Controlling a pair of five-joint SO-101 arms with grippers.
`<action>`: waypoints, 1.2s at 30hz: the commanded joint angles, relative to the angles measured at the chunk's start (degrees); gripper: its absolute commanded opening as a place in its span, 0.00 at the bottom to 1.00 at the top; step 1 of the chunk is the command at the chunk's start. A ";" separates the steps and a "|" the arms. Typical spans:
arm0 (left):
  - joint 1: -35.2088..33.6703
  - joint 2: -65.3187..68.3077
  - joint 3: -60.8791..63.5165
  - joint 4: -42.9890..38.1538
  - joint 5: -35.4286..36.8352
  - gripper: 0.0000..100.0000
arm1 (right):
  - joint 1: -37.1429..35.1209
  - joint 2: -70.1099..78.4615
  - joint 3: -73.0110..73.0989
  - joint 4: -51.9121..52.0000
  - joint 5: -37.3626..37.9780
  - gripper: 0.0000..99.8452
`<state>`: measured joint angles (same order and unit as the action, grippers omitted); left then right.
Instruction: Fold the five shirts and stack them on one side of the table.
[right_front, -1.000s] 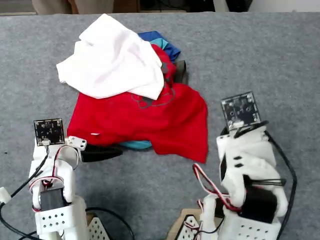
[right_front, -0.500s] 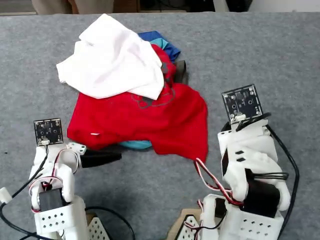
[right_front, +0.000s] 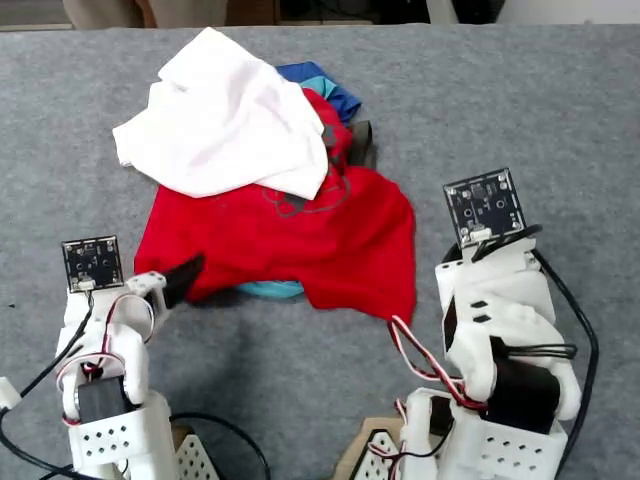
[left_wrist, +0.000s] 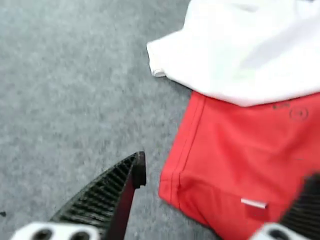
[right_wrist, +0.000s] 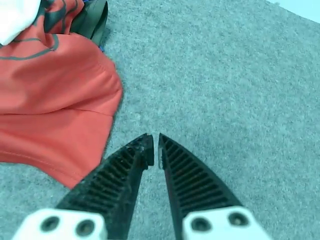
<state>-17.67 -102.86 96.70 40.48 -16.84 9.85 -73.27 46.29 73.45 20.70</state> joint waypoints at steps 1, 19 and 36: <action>-0.44 -1.45 0.18 -3.87 0.44 0.15 | 0.66 1.98 -2.42 -1.49 -0.53 0.04; -7.82 -1.45 0.18 -5.63 0.26 0.08 | -8.31 25.10 -27.12 14.95 8.62 0.04; -11.52 -1.27 -1.85 3.34 -9.58 0.02 | -11.74 28.44 -27.74 22.77 6.86 0.04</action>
<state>-28.66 -102.86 96.70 40.13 -27.47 0.26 -46.99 21.32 94.29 28.70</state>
